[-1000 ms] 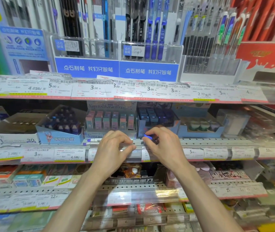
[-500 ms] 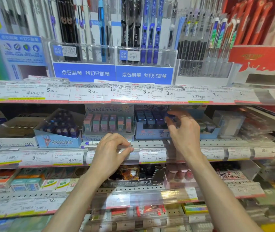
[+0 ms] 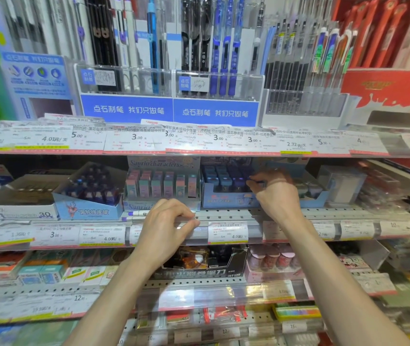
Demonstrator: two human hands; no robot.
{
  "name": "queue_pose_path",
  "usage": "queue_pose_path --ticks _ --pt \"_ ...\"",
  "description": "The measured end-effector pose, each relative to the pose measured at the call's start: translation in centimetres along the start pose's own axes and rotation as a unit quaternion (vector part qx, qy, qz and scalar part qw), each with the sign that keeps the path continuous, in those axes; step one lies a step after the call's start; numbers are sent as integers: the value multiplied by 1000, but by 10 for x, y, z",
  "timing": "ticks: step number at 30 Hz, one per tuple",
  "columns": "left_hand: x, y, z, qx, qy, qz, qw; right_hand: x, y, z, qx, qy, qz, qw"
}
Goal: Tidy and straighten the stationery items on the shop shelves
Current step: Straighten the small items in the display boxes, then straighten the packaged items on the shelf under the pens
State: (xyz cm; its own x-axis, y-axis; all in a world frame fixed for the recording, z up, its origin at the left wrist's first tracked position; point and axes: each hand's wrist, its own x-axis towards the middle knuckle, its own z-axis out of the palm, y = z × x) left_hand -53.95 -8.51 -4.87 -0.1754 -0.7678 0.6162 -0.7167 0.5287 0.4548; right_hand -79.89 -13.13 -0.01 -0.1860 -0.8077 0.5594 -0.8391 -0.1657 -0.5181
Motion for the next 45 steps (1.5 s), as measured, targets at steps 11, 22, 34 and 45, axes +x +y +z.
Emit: queue_pose_path --ticks 11,22,34,45 --pt "-1 1 -1 6 -3 -1 1000 -13 0 -4 -76 -11 -72 994" --pt "-15 20 -10 -22 65 -29 997 -71 -13 -24 107 47 -102 988" --pt "-94 32 -17 -162 98 -220 957 -174 -2 17 310 -99 50 944" --pt "-104 -30 -61 -231 68 -214 947 -192 -56 35 182 -59 44 981"
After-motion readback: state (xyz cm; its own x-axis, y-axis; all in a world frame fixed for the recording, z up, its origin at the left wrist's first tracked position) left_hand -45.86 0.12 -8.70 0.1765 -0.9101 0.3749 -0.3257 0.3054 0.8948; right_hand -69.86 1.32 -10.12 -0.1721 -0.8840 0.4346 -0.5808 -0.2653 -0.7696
